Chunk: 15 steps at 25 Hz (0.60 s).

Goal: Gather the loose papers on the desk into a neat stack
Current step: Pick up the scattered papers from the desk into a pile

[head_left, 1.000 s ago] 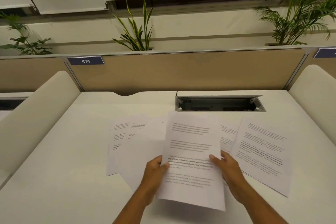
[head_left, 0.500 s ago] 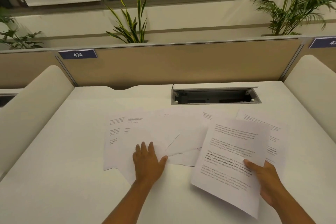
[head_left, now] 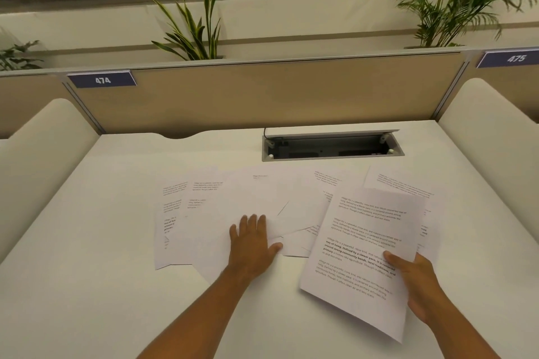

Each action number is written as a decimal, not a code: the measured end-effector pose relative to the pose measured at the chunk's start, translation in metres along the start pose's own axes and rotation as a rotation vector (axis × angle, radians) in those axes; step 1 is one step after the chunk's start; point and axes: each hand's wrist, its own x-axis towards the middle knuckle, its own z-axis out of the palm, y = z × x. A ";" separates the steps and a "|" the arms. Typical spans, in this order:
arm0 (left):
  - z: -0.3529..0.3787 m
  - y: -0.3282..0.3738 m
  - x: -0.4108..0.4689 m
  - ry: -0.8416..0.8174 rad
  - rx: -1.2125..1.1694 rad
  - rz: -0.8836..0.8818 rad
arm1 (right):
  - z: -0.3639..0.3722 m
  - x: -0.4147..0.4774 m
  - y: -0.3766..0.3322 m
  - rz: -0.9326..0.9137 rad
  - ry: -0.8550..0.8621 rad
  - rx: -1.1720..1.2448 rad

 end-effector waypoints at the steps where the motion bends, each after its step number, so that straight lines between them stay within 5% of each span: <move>1: -0.002 0.003 0.002 0.002 -0.006 0.008 | -0.001 0.001 0.001 -0.004 -0.002 0.000; 15: -0.014 0.003 0.011 0.016 0.101 0.194 | 0.000 0.001 0.001 -0.012 0.010 -0.004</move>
